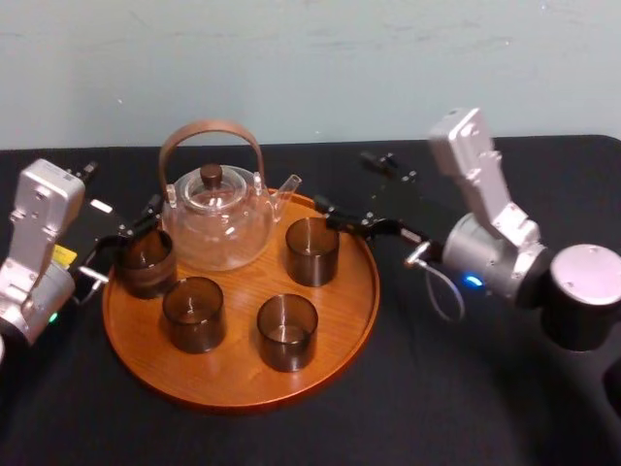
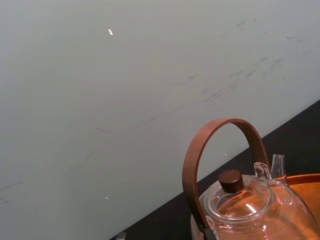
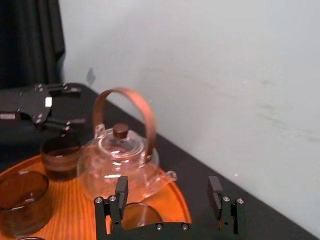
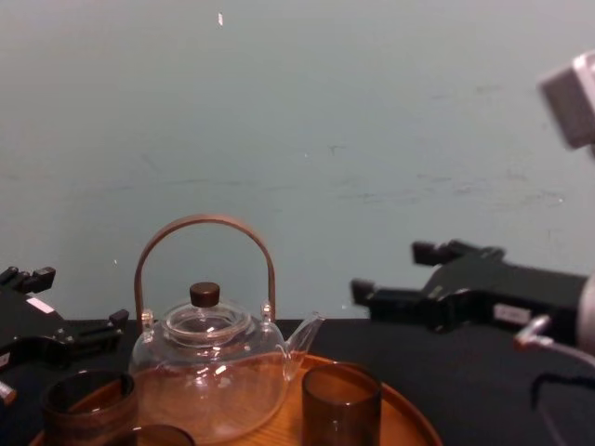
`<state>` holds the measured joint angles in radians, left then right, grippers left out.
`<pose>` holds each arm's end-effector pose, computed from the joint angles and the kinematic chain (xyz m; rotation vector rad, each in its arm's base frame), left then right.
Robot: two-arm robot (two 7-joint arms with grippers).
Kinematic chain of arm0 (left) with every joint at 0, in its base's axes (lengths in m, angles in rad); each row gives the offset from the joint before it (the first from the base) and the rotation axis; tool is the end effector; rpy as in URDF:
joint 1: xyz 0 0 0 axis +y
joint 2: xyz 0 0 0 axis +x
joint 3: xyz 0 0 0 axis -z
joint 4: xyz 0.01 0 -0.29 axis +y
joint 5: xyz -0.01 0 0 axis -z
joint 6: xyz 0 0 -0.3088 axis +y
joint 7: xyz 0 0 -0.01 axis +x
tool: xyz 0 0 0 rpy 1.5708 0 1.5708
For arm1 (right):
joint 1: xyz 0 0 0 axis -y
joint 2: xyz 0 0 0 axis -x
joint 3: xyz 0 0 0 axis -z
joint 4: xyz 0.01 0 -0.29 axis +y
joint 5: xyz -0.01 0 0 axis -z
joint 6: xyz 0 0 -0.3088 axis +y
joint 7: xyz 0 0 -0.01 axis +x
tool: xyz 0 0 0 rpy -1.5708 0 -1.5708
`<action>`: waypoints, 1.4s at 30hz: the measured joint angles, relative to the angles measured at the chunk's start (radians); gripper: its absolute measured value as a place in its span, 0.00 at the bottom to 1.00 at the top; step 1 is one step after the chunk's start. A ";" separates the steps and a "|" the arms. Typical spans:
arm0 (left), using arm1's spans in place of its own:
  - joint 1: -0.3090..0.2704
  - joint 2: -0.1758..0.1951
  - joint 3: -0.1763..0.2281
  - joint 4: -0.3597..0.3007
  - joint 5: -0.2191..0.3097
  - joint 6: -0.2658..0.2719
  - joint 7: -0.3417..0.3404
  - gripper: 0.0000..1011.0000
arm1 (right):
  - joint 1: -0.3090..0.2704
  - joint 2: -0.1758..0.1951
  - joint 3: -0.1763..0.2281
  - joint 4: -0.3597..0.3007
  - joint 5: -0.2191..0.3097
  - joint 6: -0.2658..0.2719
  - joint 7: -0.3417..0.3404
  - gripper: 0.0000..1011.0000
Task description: Pick up the glass from the table and place it on the tray.
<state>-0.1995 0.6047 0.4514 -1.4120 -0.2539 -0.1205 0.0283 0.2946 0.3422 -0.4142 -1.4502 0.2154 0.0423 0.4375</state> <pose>0.3581 0.0827 -0.3023 0.3045 -0.2850 1.2480 0.3903 0.0097 -0.2609 -0.1684 -0.1322 -0.7948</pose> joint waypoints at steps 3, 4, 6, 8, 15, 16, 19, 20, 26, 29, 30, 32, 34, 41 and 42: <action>0.000 0.000 0.000 0.000 0.000 0.000 0.000 0.99 | -0.030 0.024 0.037 -0.036 0.022 -0.005 -0.016 0.99; 0.000 0.000 0.000 0.000 0.000 0.000 0.000 0.99 | -0.037 0.029 0.045 -0.040 0.026 -0.005 -0.021 0.99; 0.000 0.000 0.000 0.000 0.000 0.000 0.000 0.99 | -0.055 0.042 0.069 -0.049 0.037 -0.005 -0.033 0.99; 0.000 0.000 0.000 0.000 0.000 0.000 0.000 0.99 | -0.068 0.052 0.087 -0.053 0.045 -0.005 -0.044 0.99; 0.000 0.000 0.000 0.000 0.000 0.000 0.000 0.99 | -0.130 0.087 0.172 -0.066 0.068 -0.009 -0.093 0.99; 0.000 0.000 0.000 0.000 0.000 0.000 0.000 0.99 | -0.140 0.091 0.188 -0.066 0.068 -0.010 -0.105 0.99; 0.000 0.000 0.000 0.000 0.000 0.000 0.000 0.99 | -0.156 0.093 0.212 -0.066 0.068 -0.011 -0.125 0.99; 0.000 0.000 0.000 0.000 0.000 0.000 0.000 0.99 | -0.156 0.093 0.211 -0.066 0.068 -0.011 -0.125 0.99; 0.000 0.000 0.000 0.000 0.000 0.000 0.000 0.99 | -0.152 0.092 0.204 -0.066 0.068 -0.011 -0.121 0.99; 0.000 0.000 0.000 0.000 0.000 0.000 0.000 0.99 | -0.150 0.091 0.201 -0.065 0.068 -0.011 -0.118 0.99; 0.000 0.000 0.000 0.000 0.000 0.000 0.000 0.99 | -0.149 0.091 0.200 -0.065 0.068 -0.011 -0.118 0.99; 0.000 0.000 0.000 0.000 0.000 0.000 0.000 0.99 | -0.148 0.091 0.199 -0.065 0.068 -0.011 -0.117 0.99; 0.000 0.000 0.000 0.000 0.000 0.000 0.000 0.99 | -0.147 0.091 0.198 -0.065 0.068 -0.011 -0.116 0.99; 0.000 0.000 0.000 0.000 0.000 0.000 0.000 0.99 | -0.145 0.090 0.195 -0.064 0.068 -0.011 -0.113 0.99; 0.000 0.000 0.000 0.000 0.000 0.000 0.000 0.99 | -0.145 0.090 0.195 -0.064 0.068 -0.011 -0.113 0.99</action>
